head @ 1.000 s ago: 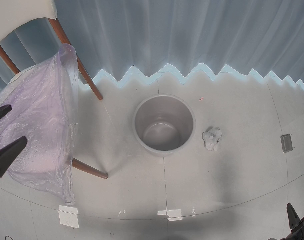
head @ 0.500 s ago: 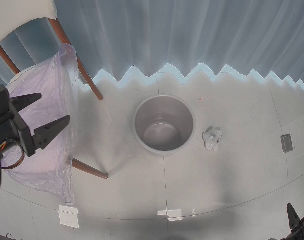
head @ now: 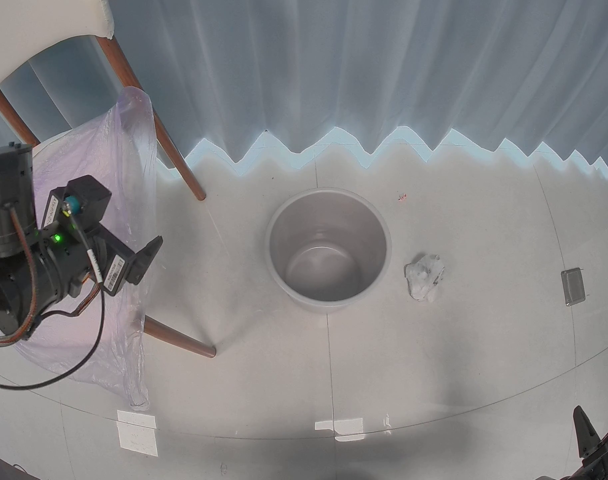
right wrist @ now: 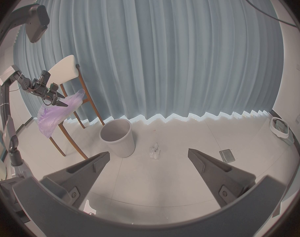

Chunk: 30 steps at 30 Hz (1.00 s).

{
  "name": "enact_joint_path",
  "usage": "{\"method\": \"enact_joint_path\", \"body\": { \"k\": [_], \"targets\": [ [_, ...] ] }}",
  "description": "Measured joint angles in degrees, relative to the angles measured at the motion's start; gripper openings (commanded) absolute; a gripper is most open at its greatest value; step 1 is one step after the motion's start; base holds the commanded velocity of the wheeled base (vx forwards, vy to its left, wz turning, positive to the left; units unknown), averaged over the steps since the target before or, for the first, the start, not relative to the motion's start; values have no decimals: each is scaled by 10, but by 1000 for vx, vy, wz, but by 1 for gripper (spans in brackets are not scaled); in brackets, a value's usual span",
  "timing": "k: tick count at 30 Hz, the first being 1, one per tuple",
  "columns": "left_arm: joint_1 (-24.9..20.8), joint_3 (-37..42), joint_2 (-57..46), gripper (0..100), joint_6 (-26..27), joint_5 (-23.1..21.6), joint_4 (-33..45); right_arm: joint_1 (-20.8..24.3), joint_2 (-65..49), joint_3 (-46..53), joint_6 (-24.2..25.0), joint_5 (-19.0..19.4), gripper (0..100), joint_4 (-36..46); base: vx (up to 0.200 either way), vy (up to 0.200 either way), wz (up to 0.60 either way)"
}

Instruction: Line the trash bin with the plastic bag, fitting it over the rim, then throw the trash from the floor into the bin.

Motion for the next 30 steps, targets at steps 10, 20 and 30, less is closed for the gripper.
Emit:
{"method": "enact_joint_path", "body": {
  "k": [10,20,30],
  "targets": [
    [-5,-17,86,100,62,59,-94,0,0,0,0,0,100,0,0,0,0],
    [-6,5,124,100,74,149,-137,0,0,0,0,0,100,0,0,0,0],
    [-6,30,140,100,79,160,-170,0,0,0,0,0,100,0,0,0,0]
  ]
}}
